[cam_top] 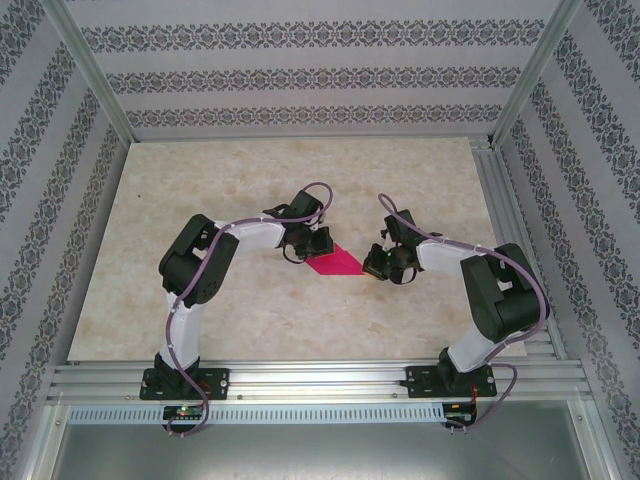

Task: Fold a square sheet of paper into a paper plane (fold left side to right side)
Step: Fourth fold the wing at the center of the table.

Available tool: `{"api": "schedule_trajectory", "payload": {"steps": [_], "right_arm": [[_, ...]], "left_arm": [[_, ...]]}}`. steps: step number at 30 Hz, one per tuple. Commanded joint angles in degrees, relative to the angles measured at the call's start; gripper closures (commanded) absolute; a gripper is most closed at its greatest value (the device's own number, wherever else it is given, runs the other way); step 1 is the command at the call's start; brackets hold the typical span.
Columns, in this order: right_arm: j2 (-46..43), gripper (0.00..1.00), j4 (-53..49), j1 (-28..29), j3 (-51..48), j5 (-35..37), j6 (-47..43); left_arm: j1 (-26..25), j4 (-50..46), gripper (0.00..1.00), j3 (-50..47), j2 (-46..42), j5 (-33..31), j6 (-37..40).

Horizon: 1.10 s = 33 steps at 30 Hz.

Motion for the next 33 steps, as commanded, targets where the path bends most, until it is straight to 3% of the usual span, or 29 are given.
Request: {"api": "schedule_trajectory", "payload": {"steps": [1,14,33], "right_arm": [[0.28,0.94,-10.61,-3.01,-3.23,6.70,-1.87],[1.88,0.95,-11.80,-4.31,-2.10,7.21,-3.44],[3.35,0.95,-12.96,-4.06,-0.70,7.64,-3.98]], "left_arm": [[0.97,-5.95,0.87,-1.46,2.09,-7.83,2.17],[2.17,-6.27,0.85,-4.02,-1.06,-8.71,2.77],[11.13,-9.28,0.82,-8.88,-5.97,-11.10,7.69]]}}
